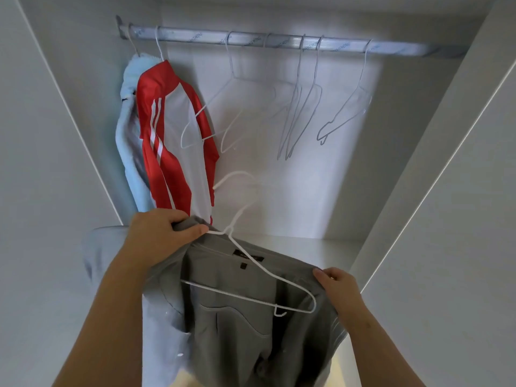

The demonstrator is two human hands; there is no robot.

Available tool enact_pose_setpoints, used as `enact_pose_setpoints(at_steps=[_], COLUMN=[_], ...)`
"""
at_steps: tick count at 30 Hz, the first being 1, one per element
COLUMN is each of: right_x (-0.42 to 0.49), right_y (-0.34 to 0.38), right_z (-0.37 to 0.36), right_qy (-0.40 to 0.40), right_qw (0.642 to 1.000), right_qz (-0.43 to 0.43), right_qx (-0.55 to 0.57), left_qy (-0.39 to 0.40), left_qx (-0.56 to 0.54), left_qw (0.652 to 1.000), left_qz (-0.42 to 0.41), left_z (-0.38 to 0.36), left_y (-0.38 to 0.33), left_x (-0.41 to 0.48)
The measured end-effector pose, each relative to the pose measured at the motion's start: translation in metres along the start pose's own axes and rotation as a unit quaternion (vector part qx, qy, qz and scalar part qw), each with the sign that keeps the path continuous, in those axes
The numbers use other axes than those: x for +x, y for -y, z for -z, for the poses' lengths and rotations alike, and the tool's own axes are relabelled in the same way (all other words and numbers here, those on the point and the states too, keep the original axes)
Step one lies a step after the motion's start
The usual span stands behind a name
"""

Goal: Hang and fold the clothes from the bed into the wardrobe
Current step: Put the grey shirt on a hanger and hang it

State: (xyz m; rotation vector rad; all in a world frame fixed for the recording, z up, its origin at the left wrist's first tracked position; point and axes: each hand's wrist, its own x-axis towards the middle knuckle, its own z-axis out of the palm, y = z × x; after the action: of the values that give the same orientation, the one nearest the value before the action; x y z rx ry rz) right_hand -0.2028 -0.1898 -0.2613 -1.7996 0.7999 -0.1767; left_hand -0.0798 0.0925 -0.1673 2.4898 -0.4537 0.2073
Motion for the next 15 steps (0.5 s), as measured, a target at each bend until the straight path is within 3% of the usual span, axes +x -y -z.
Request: enact_pose_setpoints(at_steps=[4,8,15], right_x=[-0.002,-0.008,-0.023], right_y=[0.011,0.024,0.043], right_z=[0.0,0.0,-0.015], right_qy=[-0.05,0.05,0.229], right_qw=[0.997,0.994,0.968], right_qz=[0.059,0.051,0.101], right_qx=[0.001,0.084,0.006], left_qy=[-0.094,-0.148,-0.157], left_qx=[0.125,0.168,-0.025], left_qw=[0.988,0.974,0.985], left_qz=[-0.013,0.041,0.059], left_z=[-0.013,-0.024,-0.038], left_y=[-0.01,-0.026,-0.043], left_x=[0.001,-0.002,-0.008])
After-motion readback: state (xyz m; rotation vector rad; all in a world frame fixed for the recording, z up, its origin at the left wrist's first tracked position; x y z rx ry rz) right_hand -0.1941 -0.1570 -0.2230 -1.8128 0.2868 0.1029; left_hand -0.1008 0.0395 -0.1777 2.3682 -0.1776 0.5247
